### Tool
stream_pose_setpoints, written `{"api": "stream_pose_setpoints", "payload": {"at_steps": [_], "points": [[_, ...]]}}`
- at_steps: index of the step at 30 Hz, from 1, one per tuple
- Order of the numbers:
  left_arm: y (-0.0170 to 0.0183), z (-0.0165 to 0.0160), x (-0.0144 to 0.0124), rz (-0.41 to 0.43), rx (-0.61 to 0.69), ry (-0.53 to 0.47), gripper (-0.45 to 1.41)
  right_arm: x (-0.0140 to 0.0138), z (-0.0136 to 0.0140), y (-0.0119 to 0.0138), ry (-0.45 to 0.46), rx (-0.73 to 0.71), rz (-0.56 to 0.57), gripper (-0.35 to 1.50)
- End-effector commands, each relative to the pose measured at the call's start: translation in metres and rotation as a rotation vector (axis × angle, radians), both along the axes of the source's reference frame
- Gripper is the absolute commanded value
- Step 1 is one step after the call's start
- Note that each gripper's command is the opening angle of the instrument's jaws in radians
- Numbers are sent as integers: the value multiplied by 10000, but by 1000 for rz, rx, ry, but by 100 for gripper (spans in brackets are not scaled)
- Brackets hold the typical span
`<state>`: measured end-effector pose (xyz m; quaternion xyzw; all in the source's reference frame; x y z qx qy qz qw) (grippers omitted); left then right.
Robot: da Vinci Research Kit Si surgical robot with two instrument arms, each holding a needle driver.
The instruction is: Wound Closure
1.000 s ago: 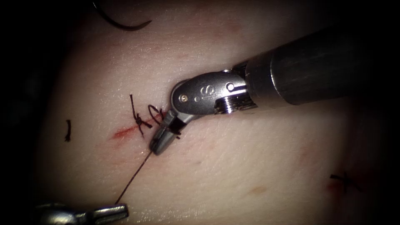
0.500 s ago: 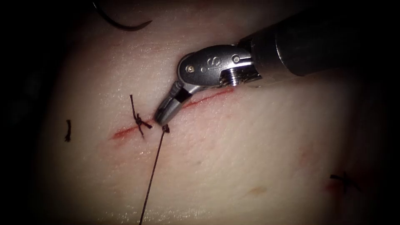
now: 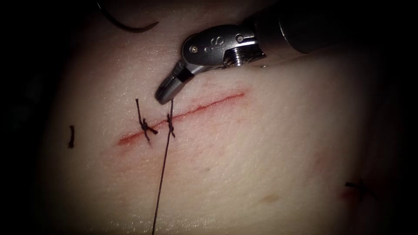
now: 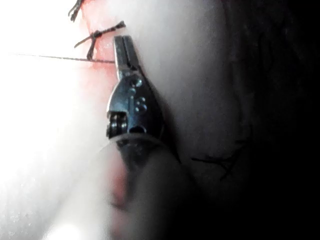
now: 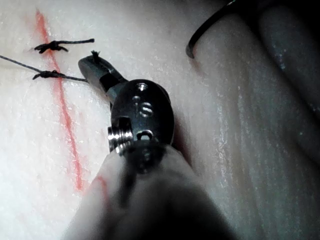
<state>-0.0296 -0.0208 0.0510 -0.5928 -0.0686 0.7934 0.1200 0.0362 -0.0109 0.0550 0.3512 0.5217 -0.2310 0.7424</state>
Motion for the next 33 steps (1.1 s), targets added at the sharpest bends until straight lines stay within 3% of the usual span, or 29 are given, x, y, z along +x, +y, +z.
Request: {"api": "stream_pose_setpoints", "payload": {"at_steps": [1, 9, 18, 26, 27, 28, 29, 30, 33], "points": [[-12, 4, -9, 2, 6, -4, -45, 9, 6, -2, 0, -4, 3, -35], [-31, 15, -27, 20, 28, -20, -45, 12, 11, 12, -21, -32, 73, -35], [-33, 20, -32, 27, 34, -27, -45, 10, 9, 9, -20, -24, 86, -35], [0, -7, -20, 21, 40, -28, -45, 8, 0, -6, 2, -5, 95, -35], [7, -12, -18, 19, 30, -24, -45, 7, -2, -7, 3, -5, 107, -20], [17, -19, -16, 17, 17, -21, -45, 6, -5, -8, 6, -1, 131, 17], [24, -23, -15, 17, 7, -18, -45, 5, -7, -9, 9, 5, 155, 42], [48, -37, -11, 14, -20, -10, -45, 1, -16, -11, 4, 36, 233, 110], [74, -51, -5, 15, -51, -2, -45, -6, -25, -8, -14, 74, 304, 120]]}}
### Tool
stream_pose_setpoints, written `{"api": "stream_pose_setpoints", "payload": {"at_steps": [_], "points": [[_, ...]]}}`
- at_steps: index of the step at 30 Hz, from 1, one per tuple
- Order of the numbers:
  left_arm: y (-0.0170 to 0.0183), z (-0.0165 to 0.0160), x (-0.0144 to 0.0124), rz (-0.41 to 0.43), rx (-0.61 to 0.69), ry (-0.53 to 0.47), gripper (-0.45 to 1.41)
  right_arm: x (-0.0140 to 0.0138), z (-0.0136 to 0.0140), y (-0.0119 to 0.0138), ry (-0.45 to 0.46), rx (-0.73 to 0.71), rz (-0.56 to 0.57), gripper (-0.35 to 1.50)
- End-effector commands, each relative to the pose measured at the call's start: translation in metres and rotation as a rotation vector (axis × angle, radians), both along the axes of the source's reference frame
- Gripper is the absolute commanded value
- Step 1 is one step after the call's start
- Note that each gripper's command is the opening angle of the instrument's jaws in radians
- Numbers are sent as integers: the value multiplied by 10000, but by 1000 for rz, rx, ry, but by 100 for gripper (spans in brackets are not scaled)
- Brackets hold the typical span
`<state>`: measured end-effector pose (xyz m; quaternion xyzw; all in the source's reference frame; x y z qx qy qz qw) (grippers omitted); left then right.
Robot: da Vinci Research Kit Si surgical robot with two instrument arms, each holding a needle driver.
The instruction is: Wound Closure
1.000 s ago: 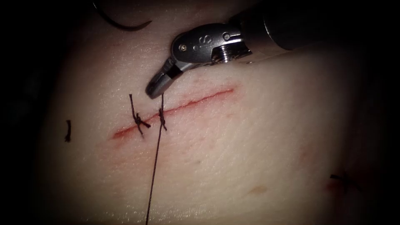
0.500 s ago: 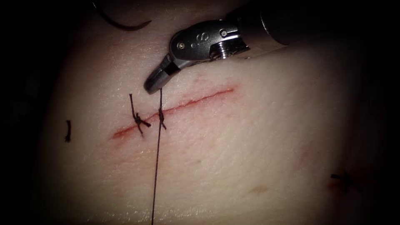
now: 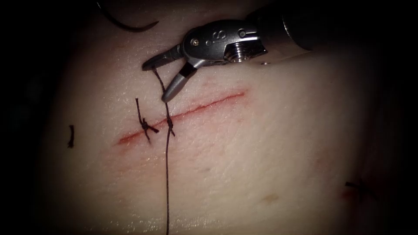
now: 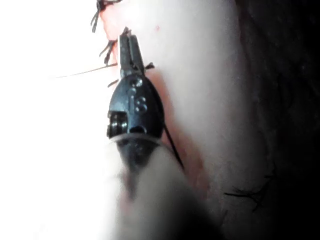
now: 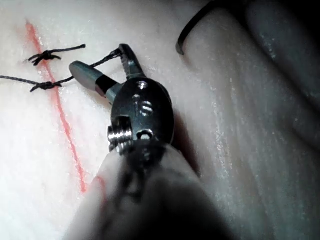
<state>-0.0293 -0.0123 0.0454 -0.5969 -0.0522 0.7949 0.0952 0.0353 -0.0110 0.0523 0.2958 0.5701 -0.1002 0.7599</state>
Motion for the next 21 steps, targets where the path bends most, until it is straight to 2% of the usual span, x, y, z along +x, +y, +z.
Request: {"api": "stream_pose_setpoints", "payload": {"at_steps": [1, 5, 6, 7, 8, 9, 10, 14, 15, 17, 18, 20, 21], "points": [[-10, 5, -8, -5, 6, 2, -45, 4, 2, -7, 0, 10, 9, 120], [32, -12, 10, -5, -50, 24, -45, -10, -14, 1, -12, 20, 141, 133], [51, -18, 20, -9, -71, 41, -45, -16, -20, 3, -6, 25, 210, 133], [51, -18, 20, -9, -71, 41, -45, -16, -20, 3, -6, 25, 210, 133], [66, -23, 30, -14, -83, 57, -45, -24, -27, 4, -10, 17, 298, 131], [78, -26, 37, -16, -93, 70, -45, -27, -30, 4, -12, 6, 330, 131], [105, -34, 51, -17, -123, 99, -45, -43, -40, 2, -24, -15, 420, 131], [142, -46, 59, -22, -154, 118, -45, -61, -51, -6, -30, -54, 522, 128], [159, -51, 59, -27, -165, 121, -45, -66, -57, -16, -37, -89, 569, 128], [169, -54, 58, -27, -172, 113, -45, -67, -59, -21, -37, -99, 594, 128], [180, -58, 55, -26, -176, 107, -45, -67, -65, -39, -10, -99, 634, 118], [187, -60, 52, -24, -186, 108, -45, -66, -67, -48, -3, -102, 629, 111], [196, -64, 47, -22, -189, 105, -45, -60, -71, -68, 2, -112, 625, 105]]}}
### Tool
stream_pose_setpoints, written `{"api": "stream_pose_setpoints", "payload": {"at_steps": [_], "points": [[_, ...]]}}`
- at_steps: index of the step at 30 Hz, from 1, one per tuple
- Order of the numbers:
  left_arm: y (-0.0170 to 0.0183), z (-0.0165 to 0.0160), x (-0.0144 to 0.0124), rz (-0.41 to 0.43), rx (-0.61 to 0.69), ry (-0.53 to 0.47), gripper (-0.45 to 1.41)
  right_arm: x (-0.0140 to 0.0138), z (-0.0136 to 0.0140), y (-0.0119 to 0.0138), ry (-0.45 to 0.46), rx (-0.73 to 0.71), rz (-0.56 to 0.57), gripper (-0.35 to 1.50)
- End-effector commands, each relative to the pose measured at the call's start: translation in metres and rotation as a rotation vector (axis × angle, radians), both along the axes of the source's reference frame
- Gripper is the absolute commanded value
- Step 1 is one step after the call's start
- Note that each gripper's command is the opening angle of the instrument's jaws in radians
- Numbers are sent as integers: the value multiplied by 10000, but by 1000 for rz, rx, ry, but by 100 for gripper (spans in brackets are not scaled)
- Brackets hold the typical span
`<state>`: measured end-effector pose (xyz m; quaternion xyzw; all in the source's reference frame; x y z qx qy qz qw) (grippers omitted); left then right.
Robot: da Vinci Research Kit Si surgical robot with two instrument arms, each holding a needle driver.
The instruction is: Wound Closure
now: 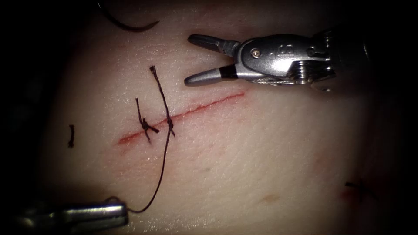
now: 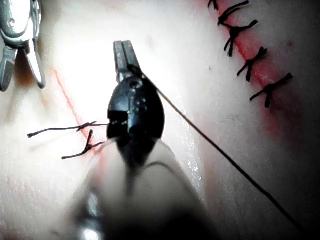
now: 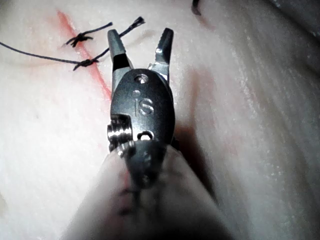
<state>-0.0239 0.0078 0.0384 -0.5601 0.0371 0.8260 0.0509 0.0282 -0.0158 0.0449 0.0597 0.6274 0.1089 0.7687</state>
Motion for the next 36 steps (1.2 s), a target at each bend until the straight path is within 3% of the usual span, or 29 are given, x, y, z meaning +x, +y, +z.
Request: {"api": "stream_pose_setpoints", "payload": {"at_steps": [1, 3, 4, 12, 18, 20, 21, 32, 36], "points": [[-6, 6, -6, 4, 3, -3, -45, 10, 4, -20, 2, 4, -9, 105], [11, 3, -14, 7, -9, -4, -45, 22, 2, -49, 36, -17, 14, 103], [19, 4, -18, 7, -14, -5, -45, 31, 9, -63, 54, -36, 17, 91], [52, 2, -17, 39, -5, -46, -45, 79, 43, -93, 116, -33, 6, 79], [81, 14, -11, 63, 16, -103, -45, 96, 48, -100, 181, -8, -27, 66], [97, 37, -11, 82, 35, -117, -45, 99, 42, -103, 242, -1, -67, 34], [100, 43, -11, 86, 42, -118, -45, 99, 40, -104, 253, -2, -75, 29], [129, 119, -15, 107, 155, -139, -45, 103, 28, -116, 357, 13, -128, 24], [135, 150, -15, 97, 191, -149, -45, 105, 26, -118, 379, 7, -128, -3]]}}
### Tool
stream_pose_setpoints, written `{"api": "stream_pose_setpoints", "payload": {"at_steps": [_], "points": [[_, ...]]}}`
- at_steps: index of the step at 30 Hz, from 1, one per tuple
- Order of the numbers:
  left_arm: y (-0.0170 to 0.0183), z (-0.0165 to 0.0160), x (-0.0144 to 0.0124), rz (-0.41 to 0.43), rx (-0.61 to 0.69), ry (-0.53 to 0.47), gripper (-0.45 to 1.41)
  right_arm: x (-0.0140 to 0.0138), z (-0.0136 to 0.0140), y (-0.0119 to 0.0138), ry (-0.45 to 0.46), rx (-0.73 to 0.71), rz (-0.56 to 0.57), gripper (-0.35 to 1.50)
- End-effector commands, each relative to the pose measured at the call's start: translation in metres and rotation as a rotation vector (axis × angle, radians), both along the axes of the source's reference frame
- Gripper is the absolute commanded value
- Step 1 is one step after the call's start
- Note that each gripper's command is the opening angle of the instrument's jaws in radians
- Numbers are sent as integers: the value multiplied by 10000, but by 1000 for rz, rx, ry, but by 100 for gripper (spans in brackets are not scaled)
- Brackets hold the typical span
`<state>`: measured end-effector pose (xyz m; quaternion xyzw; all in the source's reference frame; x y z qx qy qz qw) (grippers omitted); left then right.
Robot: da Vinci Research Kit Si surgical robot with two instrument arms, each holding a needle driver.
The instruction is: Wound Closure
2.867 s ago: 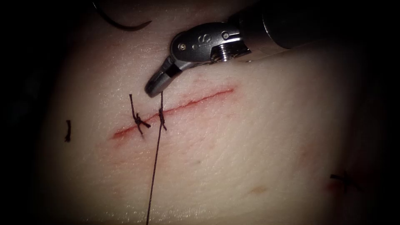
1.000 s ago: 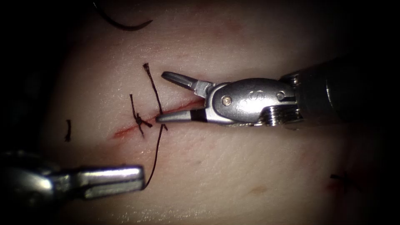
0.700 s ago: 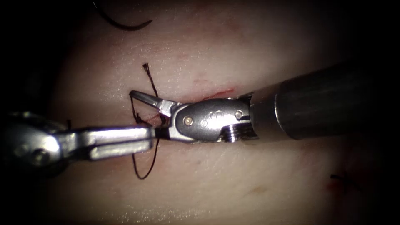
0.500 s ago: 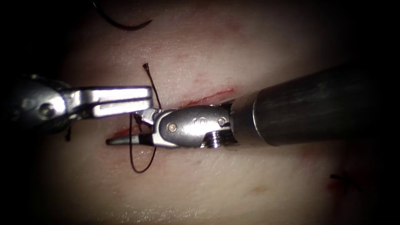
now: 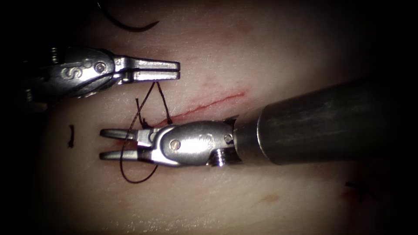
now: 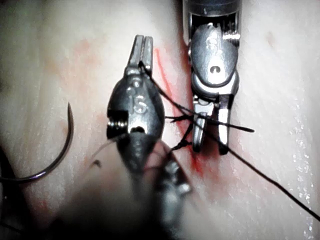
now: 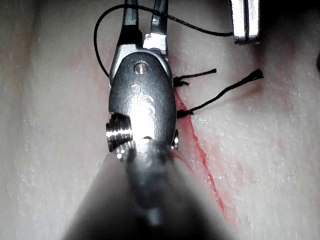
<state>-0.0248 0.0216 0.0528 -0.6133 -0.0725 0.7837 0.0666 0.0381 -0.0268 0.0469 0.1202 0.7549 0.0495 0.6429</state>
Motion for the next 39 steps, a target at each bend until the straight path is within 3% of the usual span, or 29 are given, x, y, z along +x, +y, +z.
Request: {"api": "stream_pose_setpoints", "payload": {"at_steps": [1, 3, 4, 10, 13, 14, 16, 17, 18, 39], "points": [[-3, 12, -6, -1, 3, -1, -45, 9, 7, -9, 3, -2, -1, -11], [-2, 22, -6, -3, 14, -2, -45, 12, 8, -11, 9, -11, -13, -35], [-1, 28, -4, -2, 17, -4, -45, 12, 9, -12, 9, -15, -10, -35], [1, 48, 5, 2, 29, -6, -45, 1, 17, -18, -8, 8, 10, 5], [-2, 58, 9, 4, 38, -1, -45, -8, 21, -20, -16, 4, 29, 15], [-5, 64, 11, -3, 41, -4, -45, -14, 26, -22, -28, 31, 38, 37], [-10, 72, 14, -12, 47, -9, -45, -21, 30, -24, -37, 57, 39, 46], [-12, 76, 16, -21, 46, -15, -45, -23, 32, -27, -21, 186, -3, 46], [-12, 77, 17, -23, 44, -16, -45, -23, 32, -27, -14, 208, -10, 46], [-12, 77, 17, -23, 44, -16, -45, -23, 32, -27, -14, 208, -10, 46]]}}
